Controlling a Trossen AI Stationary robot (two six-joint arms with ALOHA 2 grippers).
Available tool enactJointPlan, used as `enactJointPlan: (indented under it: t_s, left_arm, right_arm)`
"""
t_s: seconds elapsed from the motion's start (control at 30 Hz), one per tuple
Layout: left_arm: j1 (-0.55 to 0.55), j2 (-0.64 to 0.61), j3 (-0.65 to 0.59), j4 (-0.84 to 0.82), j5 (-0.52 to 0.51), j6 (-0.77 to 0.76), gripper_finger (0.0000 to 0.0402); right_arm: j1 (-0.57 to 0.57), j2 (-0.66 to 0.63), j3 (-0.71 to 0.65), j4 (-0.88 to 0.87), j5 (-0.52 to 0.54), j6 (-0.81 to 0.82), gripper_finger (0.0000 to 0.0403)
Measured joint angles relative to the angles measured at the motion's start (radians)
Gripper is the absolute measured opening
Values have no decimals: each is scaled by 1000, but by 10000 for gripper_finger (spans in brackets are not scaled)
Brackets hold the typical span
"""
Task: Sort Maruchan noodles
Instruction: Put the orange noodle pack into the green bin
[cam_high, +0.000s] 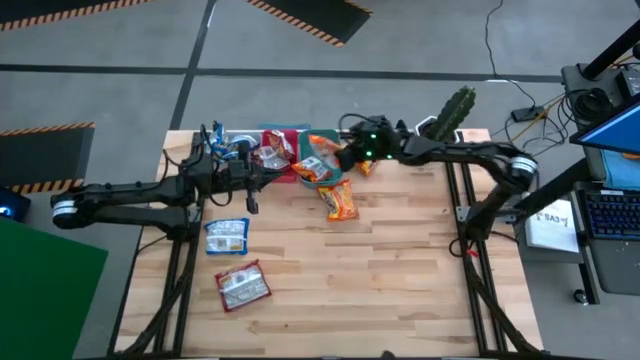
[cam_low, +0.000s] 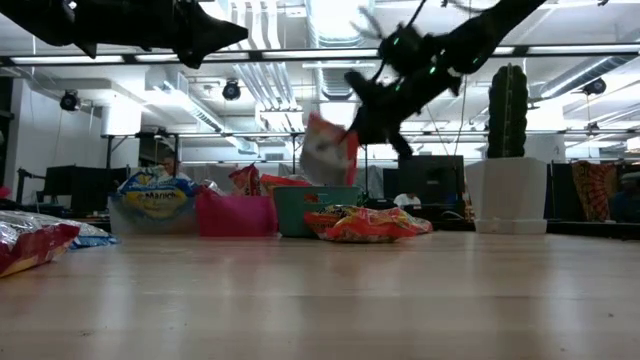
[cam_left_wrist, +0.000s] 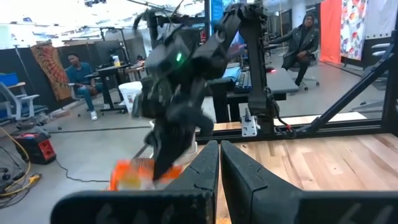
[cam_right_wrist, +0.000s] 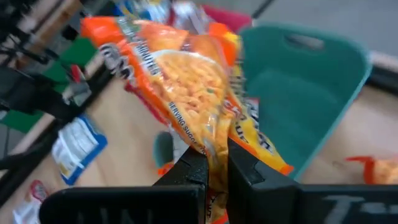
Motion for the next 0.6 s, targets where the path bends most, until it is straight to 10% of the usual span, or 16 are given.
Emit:
enactJointPlan:
  t_s: [0.37,0.6]
  left_arm:
    - [0,0,0,-6,0,-16,0]
    - [0,0,0,-20,1,-24,0]
  right_arm:
    - [-7,291,240,-192,-28,4,17]
    - [3,356,334,-316,-8,0,92]
